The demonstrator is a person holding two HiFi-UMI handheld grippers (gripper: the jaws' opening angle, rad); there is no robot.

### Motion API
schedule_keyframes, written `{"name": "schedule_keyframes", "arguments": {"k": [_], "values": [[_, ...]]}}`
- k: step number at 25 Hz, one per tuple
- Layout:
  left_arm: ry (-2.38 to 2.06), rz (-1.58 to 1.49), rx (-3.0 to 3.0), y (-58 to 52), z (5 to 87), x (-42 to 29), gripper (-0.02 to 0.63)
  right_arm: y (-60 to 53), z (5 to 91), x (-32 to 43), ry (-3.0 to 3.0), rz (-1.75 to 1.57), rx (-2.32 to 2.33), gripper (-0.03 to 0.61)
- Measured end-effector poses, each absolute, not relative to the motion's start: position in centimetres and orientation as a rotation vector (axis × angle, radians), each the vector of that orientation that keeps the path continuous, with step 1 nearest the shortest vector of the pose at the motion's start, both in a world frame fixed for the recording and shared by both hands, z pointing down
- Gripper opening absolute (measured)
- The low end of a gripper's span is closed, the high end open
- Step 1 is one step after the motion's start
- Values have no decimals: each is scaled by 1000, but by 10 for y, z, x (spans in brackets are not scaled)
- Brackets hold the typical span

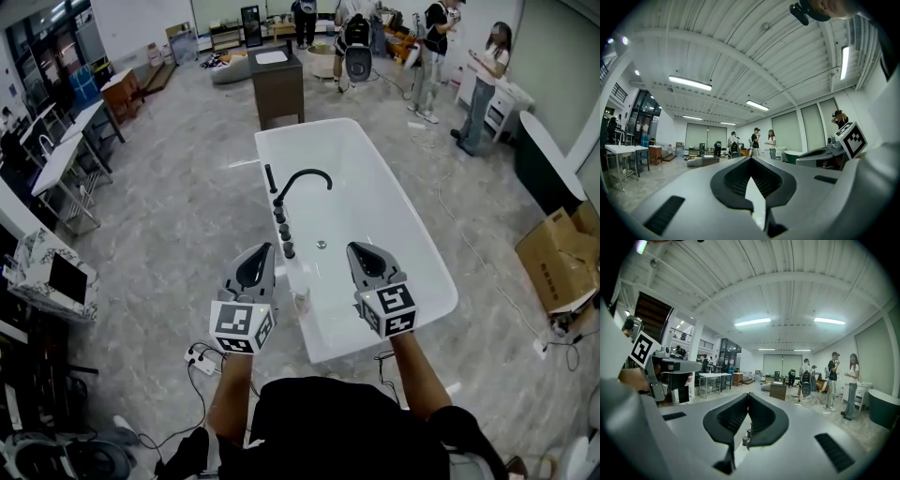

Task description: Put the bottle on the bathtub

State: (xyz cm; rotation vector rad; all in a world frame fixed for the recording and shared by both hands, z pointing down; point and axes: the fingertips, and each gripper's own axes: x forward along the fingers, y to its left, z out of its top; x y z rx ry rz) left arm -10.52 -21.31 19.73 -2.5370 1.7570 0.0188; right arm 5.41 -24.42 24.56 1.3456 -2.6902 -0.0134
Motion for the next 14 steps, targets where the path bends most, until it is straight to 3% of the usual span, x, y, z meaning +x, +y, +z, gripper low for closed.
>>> {"name": "schedule_keyframes", "arguments": {"k": [14], "values": [[1793, 3, -2519, -205, 207, -116, 14, -238, 249, 38, -2714, -17, 1311, 23]]}}
